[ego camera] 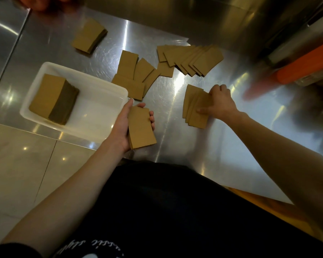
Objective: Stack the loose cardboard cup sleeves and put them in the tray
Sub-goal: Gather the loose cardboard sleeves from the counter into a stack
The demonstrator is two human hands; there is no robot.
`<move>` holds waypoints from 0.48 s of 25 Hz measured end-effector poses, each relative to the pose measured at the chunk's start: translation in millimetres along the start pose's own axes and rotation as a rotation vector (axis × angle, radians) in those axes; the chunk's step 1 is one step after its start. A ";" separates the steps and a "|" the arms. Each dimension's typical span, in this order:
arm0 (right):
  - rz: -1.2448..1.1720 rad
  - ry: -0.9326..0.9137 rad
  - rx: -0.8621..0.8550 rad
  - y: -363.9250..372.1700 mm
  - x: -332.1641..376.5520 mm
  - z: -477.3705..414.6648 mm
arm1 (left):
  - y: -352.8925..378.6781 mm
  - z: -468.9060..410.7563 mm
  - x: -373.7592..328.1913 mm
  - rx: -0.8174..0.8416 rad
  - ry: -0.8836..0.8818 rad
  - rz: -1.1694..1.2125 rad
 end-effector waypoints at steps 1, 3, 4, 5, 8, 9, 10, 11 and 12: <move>-0.092 0.000 0.054 -0.9 -3.6 1.8 | -0.2 -0.2 0.0 -0.005 -0.003 -0.004; -0.217 -0.014 0.222 -4.2 -5.6 6.6 | -0.9 -0.4 -0.1 -0.010 -0.007 -0.011; -0.232 -0.027 0.268 -7.6 -3.3 8.0 | -1.4 -0.4 0.2 -0.009 -0.008 -0.015; -0.232 -0.040 0.279 -12.0 1.2 7.2 | -1.2 -0.2 0.4 -0.006 -0.010 -0.019; -0.183 -0.065 0.227 -19.7 23.5 -2.0 | 0.4 0.8 1.3 0.006 -0.019 -0.030; -0.134 -0.081 0.214 -17.2 31.3 -6.0 | 1.1 1.3 1.2 0.006 -0.020 -0.032; -0.069 -0.095 0.200 -12.5 37.1 -10.4 | 1.6 1.6 1.1 0.004 -0.018 -0.034; 0.002 -0.101 0.185 -6.8 40.3 -13.9 | 2.0 1.9 1.0 0.006 -0.017 -0.037; 0.063 -0.095 0.164 -0.6 40.7 -16.4 | 1.9 2.2 1.0 0.010 -0.015 -0.039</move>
Point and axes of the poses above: each hand's wrist, its own z-axis away from the middle knuckle, its own y-axis out of the palm, x = y × z, the point moved 5 cm from there along -z, towards the middle knuckle, and after that the axes turned 13 degrees about y, right-handed, at the moved point
